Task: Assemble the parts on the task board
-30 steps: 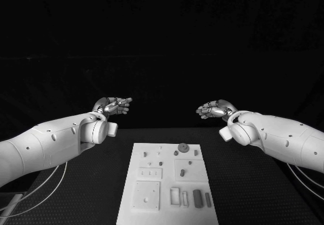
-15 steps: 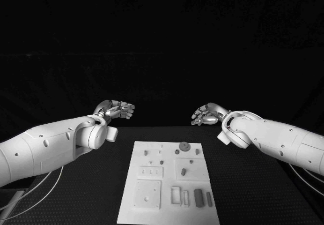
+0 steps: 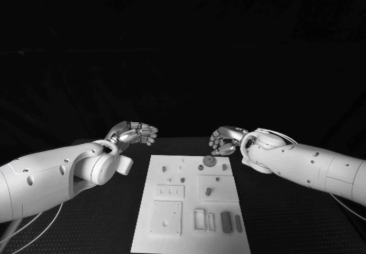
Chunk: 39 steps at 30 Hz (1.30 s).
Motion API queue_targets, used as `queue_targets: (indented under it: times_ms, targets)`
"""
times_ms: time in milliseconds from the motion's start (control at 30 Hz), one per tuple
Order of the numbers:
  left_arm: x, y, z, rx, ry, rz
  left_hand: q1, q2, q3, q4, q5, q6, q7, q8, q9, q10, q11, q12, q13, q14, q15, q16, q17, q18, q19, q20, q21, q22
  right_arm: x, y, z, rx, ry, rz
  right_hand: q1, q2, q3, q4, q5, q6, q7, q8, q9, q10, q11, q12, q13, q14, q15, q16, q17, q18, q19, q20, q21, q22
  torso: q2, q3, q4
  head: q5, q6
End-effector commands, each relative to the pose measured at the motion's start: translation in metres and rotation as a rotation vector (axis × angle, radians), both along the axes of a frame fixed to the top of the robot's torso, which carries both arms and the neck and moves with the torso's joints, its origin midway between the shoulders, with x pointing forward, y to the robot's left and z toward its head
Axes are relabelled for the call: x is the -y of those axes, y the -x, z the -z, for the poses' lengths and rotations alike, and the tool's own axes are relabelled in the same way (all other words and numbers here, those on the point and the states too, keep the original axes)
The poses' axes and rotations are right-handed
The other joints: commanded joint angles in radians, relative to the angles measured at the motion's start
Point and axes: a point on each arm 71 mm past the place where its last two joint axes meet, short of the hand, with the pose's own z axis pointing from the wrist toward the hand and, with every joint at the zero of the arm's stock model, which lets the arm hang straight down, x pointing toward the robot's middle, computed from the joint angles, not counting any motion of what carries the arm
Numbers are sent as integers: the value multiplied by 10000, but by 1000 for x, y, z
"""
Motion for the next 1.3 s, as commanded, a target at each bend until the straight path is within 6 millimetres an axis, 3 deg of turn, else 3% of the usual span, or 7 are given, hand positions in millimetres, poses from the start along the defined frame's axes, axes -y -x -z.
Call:
queue_targets:
  times_ms: [33,300,600,867,1300]
  targets:
    - [8,5,-3,235,58,458,-44,-99,-11,-82,-44,-75,2,-49,-4,-92,3,-79,-13,35,51,-41,22,194,-81,17,59,211,-6,4,3,564,977,-439,26,-90,67,-20,-37,86,-5,-33,-6,84,-26,-56,6,327,-85,151,206,60,348,-137,180,73,321,10,96,-45,29]
    - [11,11,-4,196,85,651,-22,-137,15,-141,-43,-76,-14,-49,4,-92,-6,-103,-9,54,44,-43,49,202,-74,13,84,212,-17,8,3,1006,1134,-881,92,-162,-45,-99,-41,155,-25,-105,-46,148,-148,-173,-33,1086,-240,982,1081,60,1318,-633,1035,642,619,-1,192,-137,89]
    - [9,10,-4,179,54,584,-57,-145,22,-150,-44,-72,-15,-47,12,-89,-9,-119,-4,77,39,-40,72,202,-65,13,105,211,-23,11,3,1388,1477,-1115,161,-258,-20,-106,-32,295,-58,-154,-81,227,-244,-175,-85,1558,-348,2572,2208,60,2130,-1182,2234,1616,891,-31,214,-242,126]
    - [12,11,-4,158,80,663,-99,-149,24,-146,-44,-67,-12,-45,18,-96,5,-137,-4,77,39,-47,86,201,-66,13,116,208,-25,11,2,1579,1628,-1145,132,-410,58,-35,-48,273,-65,-199,-98,169,-231,-196,-124,1480,-339,3012,2448,60,2150,-1267,2515,1926,1085,-53,213,-266,152]
    - [12,10,-4,133,81,682,-134,-149,29,-141,-44,-64,-15,-44,23,-106,14,-155,-4,75,40,-56,98,201,-69,13,124,206,-26,12,9,1580,1806,-1173,149,-453,135,35,-75,311,-61,-193,-88,192,-237,-170,-140,1468,-344,3438,2606,60,2201,-1356,2784,2208,1318,-31,217,-227,153]
